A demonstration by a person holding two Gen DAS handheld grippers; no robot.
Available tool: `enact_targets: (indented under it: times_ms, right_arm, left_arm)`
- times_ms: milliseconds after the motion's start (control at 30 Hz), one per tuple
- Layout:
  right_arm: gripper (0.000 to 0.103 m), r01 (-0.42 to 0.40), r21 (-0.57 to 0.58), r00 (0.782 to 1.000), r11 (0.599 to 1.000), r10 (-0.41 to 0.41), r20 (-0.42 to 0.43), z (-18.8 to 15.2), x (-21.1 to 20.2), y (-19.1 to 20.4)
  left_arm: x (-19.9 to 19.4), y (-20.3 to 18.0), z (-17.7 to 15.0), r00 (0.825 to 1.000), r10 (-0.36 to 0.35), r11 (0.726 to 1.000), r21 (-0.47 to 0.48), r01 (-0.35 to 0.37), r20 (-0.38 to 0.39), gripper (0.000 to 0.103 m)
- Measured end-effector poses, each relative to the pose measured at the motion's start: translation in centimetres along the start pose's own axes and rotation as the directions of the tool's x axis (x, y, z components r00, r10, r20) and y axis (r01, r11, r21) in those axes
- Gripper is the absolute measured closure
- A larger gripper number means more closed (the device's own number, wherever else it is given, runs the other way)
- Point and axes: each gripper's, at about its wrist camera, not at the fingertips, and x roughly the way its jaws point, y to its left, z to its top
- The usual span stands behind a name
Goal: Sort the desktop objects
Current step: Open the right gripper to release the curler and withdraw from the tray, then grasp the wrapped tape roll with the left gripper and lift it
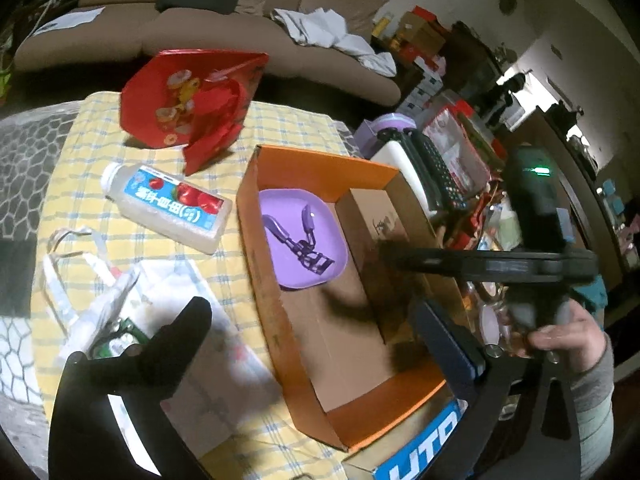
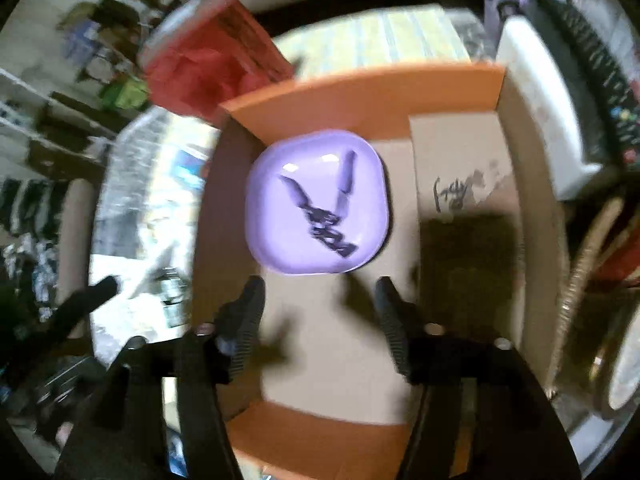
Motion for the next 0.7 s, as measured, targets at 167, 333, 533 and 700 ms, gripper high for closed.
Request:
enact_targets:
  times_ms: [167, 333, 533, 700]
  right_arm:
    - [0.016, 0.014, -0.084, 1.0, 0.996, -0.011, 0.028, -0.5, -3.4, 3.0]
    - [0.016, 0.005, -0.124, 0.999, 0.992, -0.001, 0.039, -3.0, -4.4, 5.1]
    - [0.016, -0.037, -0.172, 0.996, 0.984, 0.051, 0.078, -5.0, -4.4, 8.5]
    - [0.016, -0.049, -0.22, 0.995, 0.974, 0.067, 0.073, -5.1, -3.1, 11.8]
  left_arm:
    - [-2.1, -0.1, -1.0, 0.999, 0.032, 0.999, -0.011, -0.032, 0.009, 0.0]
    - [-5.2, 2.1, -2.0, 0.997, 0.072, 0.996, -0.055, -0.07, 0.035, 0.0]
    - [-9.0, 5.8, -3.9, 0.986, 0.148, 0.986, -0.09, -0.141, 0.082, 0.0]
    - [-11.3, 9.5, -6.1, 0.978, 0.168, 0.978, -0.145, -0.15, 0.12, 0.0]
